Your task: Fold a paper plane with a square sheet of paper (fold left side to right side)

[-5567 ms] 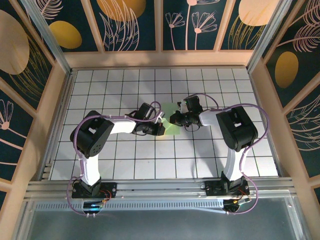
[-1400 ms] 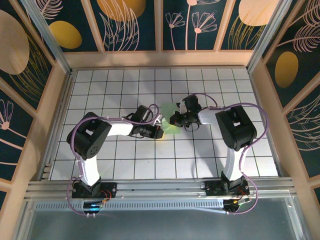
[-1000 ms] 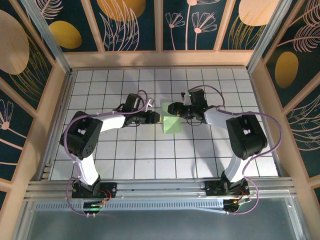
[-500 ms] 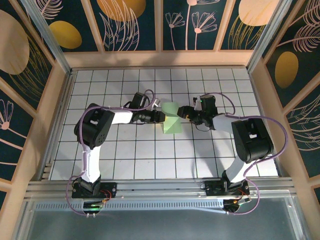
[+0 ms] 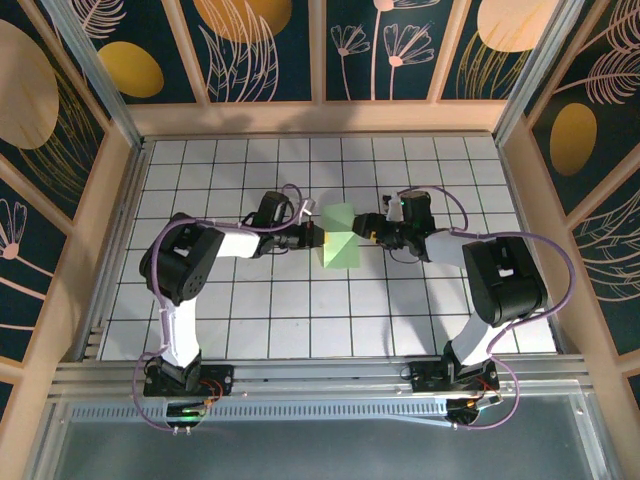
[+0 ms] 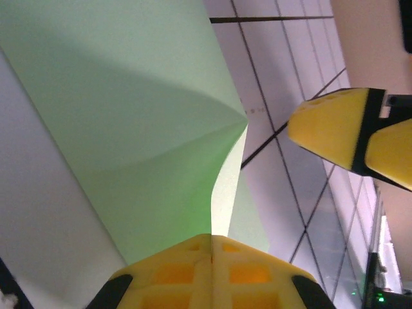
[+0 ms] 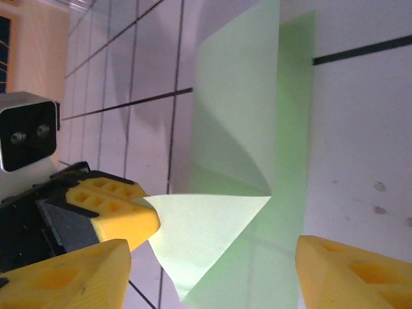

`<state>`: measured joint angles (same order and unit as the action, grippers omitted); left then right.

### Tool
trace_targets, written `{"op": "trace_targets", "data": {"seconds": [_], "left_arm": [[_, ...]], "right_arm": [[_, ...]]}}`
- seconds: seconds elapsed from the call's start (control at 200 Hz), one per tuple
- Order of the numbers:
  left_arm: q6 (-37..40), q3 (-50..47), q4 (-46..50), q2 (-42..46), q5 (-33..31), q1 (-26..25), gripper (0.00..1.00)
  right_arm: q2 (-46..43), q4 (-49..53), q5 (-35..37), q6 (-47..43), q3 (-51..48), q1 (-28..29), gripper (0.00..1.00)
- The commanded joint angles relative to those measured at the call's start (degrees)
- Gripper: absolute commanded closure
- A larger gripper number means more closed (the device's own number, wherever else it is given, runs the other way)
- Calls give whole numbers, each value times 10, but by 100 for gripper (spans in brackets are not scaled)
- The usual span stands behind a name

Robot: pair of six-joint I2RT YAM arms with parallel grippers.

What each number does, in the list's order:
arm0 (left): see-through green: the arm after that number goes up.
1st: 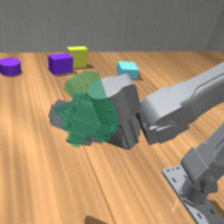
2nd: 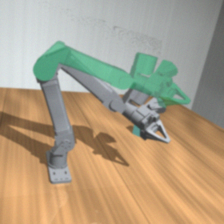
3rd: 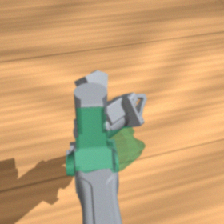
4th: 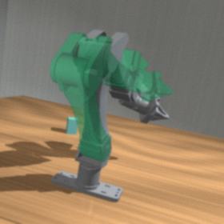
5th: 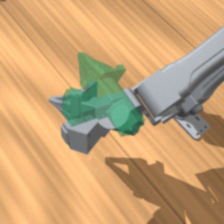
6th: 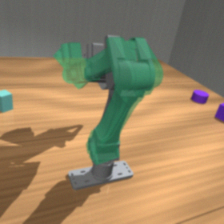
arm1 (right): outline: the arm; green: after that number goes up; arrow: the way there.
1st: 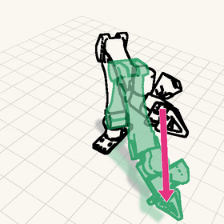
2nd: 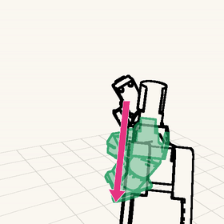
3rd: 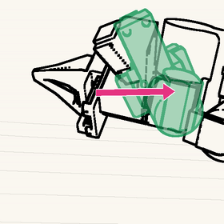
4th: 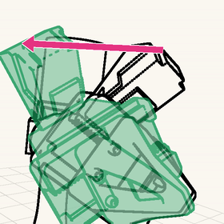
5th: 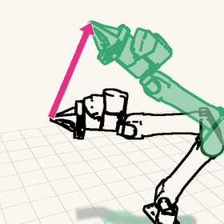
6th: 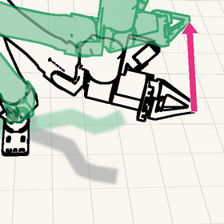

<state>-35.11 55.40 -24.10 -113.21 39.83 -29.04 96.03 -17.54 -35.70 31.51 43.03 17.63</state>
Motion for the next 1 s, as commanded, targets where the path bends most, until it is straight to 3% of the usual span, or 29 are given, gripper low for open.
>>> {"op": "trace_targets", "data": {"seconds": [0.0,0.47,0.821,0.996], "left_arm": [[-56,-29,-105,26,4,-2,99],[-89,-67,-145,24,-1,-2,100],[-95,-61,-124,3,-20,-2,98],[-98,-60,-123,-3,-23,-2,91]], "right_arm": [[13,-44,-22,12,5,15,30],[98,-122,-45,49,55,47,30],[112,-126,-31,46,62,53,41],[119,-106,-7,32,66,58,52]]}}
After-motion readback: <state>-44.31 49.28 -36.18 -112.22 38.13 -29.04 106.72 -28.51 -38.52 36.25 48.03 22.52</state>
